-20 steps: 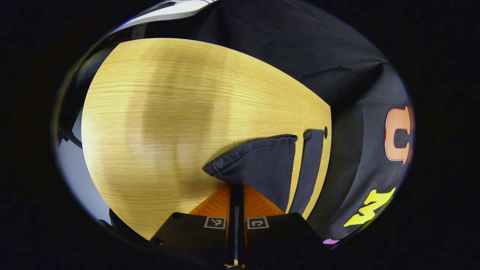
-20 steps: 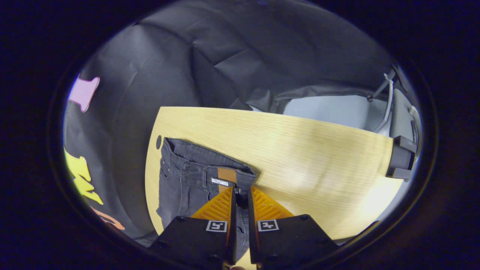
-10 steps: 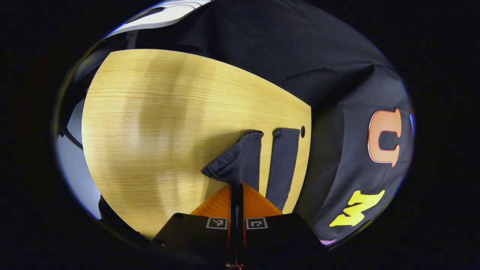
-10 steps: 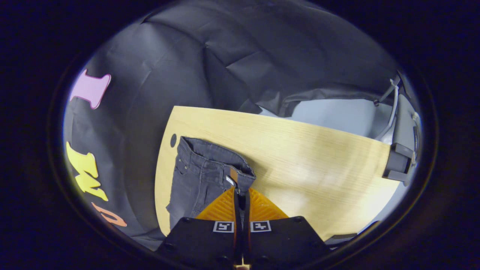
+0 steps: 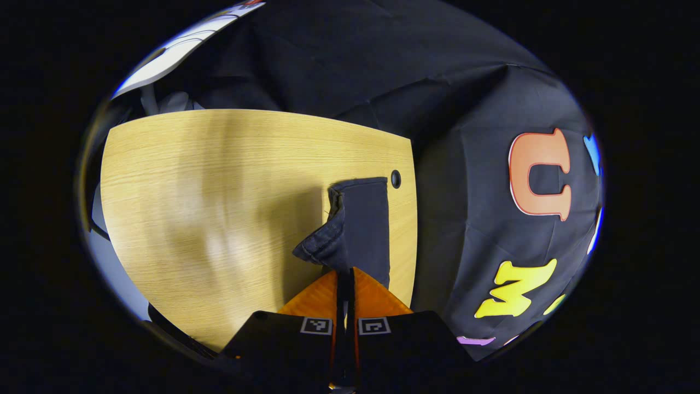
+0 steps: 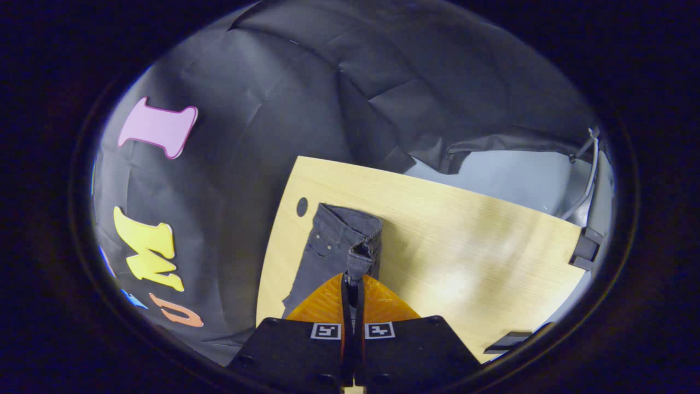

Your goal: Grasp the waist and the cuffs of the jeans and fold them to make the two legs overlap; first hold the waist and fold one-third of the jeans toward the cuffs, then hold the cuffs and fold the remaining one-third in the same direction to finish folding.

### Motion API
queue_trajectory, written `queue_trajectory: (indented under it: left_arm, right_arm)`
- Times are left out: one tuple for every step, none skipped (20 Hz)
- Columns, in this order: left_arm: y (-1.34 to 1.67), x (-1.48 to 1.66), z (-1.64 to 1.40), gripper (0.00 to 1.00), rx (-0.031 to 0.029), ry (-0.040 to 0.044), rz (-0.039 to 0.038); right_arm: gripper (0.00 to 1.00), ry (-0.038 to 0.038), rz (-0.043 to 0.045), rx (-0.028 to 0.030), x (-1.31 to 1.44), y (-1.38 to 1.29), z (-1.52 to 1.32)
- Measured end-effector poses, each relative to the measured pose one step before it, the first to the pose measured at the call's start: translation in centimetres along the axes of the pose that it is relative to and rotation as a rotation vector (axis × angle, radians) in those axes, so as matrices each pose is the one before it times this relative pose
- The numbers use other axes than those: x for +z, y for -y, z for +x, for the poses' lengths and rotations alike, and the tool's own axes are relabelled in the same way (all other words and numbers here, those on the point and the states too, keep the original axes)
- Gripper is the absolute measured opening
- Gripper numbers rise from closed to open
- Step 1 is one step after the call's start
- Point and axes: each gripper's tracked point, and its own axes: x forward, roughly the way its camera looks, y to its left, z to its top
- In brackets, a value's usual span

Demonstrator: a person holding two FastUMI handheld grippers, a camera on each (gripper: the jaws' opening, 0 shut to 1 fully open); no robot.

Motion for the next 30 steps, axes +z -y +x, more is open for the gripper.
queue_trajectory:
  left_arm:
    - [0.697,0.103,0.409,0.04,0.00253,-0.00753,0.01501]
    - [0.492,0.178,0.286,0.04,0.00682,-0.00827,0.01760]
    - [0.600,0.269,0.388,0.04,0.00374,-0.00489,0.01058]
    - [0.656,0.603,0.476,0.04,0.00574,-0.00380,0.01032]
    - [0.595,0.360,0.526,0.04,0.00761,-0.00581,0.00973]
    - [0.463,0.498,0.659,0.04,0.00856,-0.00538,0.00772]
    - [0.477,0.473,0.681,0.04,0.00931,-0.00959,0.01193]
    - [0.468,0.343,0.774,0.04,0.00780,-0.00706,0.01325]
    - [0.369,0.391,0.695,0.04,0.00759,-0.00743,0.01214]
    - [0.682,0.504,0.909,0.04,0.00527,-0.00622,0.01037]
    - [0.686,0.459,0.777,0.04,0.00293,-0.00469,0.00916]
    - [0.628,0.356,0.907,0.04,-0.00011,-0.00743,0.01091]
    - [0.726,0.333,0.864,0.04,0.00168,-0.00512,0.01389]
    - [0.624,0.423,0.951,0.04,0.00503,-0.00392,0.02101]
    - [0.506,0.318,0.999,0.04,0.00323,-0.00527,0.02385]
    - [0.312,0.538,1.178,0.03,0.00732,-0.00074,0.02239]
    - [0.183,0.342,1.005,0.03,0.00829,-0.00036,0.01786]
    - [0.021,0.160,1.014,0.04,0.01302,-0.00204,0.01488]
    - [-0.104,0.264,0.959,0.03,0.00946,-0.00131,0.00770]
    - [-0.118,0.295,1.010,0.04,0.00749,-0.00156,0.00050]
    - [0.056,0.234,0.848,0.04,0.00628,-0.00452,-0.00271]
    - [-0.337,0.237,0.918,0.04,0.01074,-0.00183,-0.00560]
    - [-0.295,0.125,0.942,0.04,0.00944,-0.00064,-0.00344]
    - [-0.227,0.015,0.924,0.04,0.01334,-0.00128,-0.00052]
    - [-0.378,0.016,0.777,0.04,0.01499,0.00212,-0.00159]
    - [-0.319,-0.008,0.576,0.04,0.01447,-0.00075,-0.00089]
    - [-0.250,0.006,0.557,0.04,0.00924,-0.00171,-0.00176]
    - [-0.265,-0.150,0.453,0.04,0.01059,-0.00494,0.00114]
    - [-0.008,0.061,0.256,0.05,0.00092,0.00006,0.00025]
    - [-0.047,0.021,0.084,0.05,0.00396,0.00100,0.00299]
  right_arm:
    - [0.01,-0.00181,-0.00576,0.00681,0.268,-0.718,0.077]
    - [0.05,-0.00335,0.00080,0.00735,0.207,-0.819,0.171]
    - [0.01,-0.00441,0.00759,0.00907,0.256,-0.896,0.313]
    - [0.00,-0.00151,0.00593,0.00556,0.292,-0.677,0.327]
    - [0.01,-0.00057,-0.00172,0.00220,0.367,-0.606,0.481]
    - [0.01,-0.00104,-0.00514,-0.00044,0.342,-0.591,0.495]
    - [0.00,-0.00040,-0.00752,-0.00118,0.343,-0.546,0.606]
    - [0.00,0.00091,-0.00732,-0.00191,0.501,-0.526,0.454]
    - [0.00,-0.00029,-0.00700,-0.00095,0.356,-0.520,0.569]
    - [0.00,0.00253,-0.00734,-0.00160,0.325,-0.473,0.625]
    - [0.01,0.00065,-0.00795,-0.00102,0.418,-0.376,0.737]
    - [0.01,0.00049,-0.00605,-0.00289,0.342,-0.375,0.984]
    - [0.01,-0.00036,-0.00811,-0.00340,0.291,-0.341,0.918]
    - [0.01,-0.00147,-0.01363,-0.00309,0.191,-0.387,0.844]
    - [0.01,-0.00169,-0.01612,-0.00243,0.233,-0.271,0.898]
    - [0.01,-0.00333,-0.01628,-0.00246,0.240,-0.368,0.986]
    - [0.01,-0.00256,-0.01238,-0.00231,0.233,-0.327,0.889]
    - [0.01,-0.00119,-0.01650,-0.00725,0.119,-0.181,0.882]
    - [0.01,-0.00010,-0.01818,-0.00296,0.262,-0.320,0.872]
    - [0.01,-0.00149,-0.01116,-0.00382,0.049,-0.188,1.075]
    - [0.01,-0.00231,-0.00273,-0.00622,0.120,-0.170,0.893]
    - [0.01,-0.00480,-0.00154,-0.00684,-0.009,-0.002,1.042]
    - [0.01,-0.00530,-0.00582,-0.01662,-0.113,0.256,1.107]
    - [0.01,-0.00495,-0.00761,-0.01767,-0.114,0.268,0.994]
    - [0.01,-0.00614,-0.00447,-0.01618,-0.182,0.433,0.882]
    - [0.01,0.00075,0.00299,-0.01182,0.121,0.160,0.671]
    - [0.01,-0.00050,0.01083,-0.00245,0.027,-0.015,0.486]
    - [0.01,0.00158,0.01306,0.00073,-0.112,0.114,0.424]
    - [0.01,-0.00264,0.00904,0.00268,0.057,0.086,0.289]
    - [0.01,0.00219,0.01010,0.01027,-0.086,-0.114,0.184]
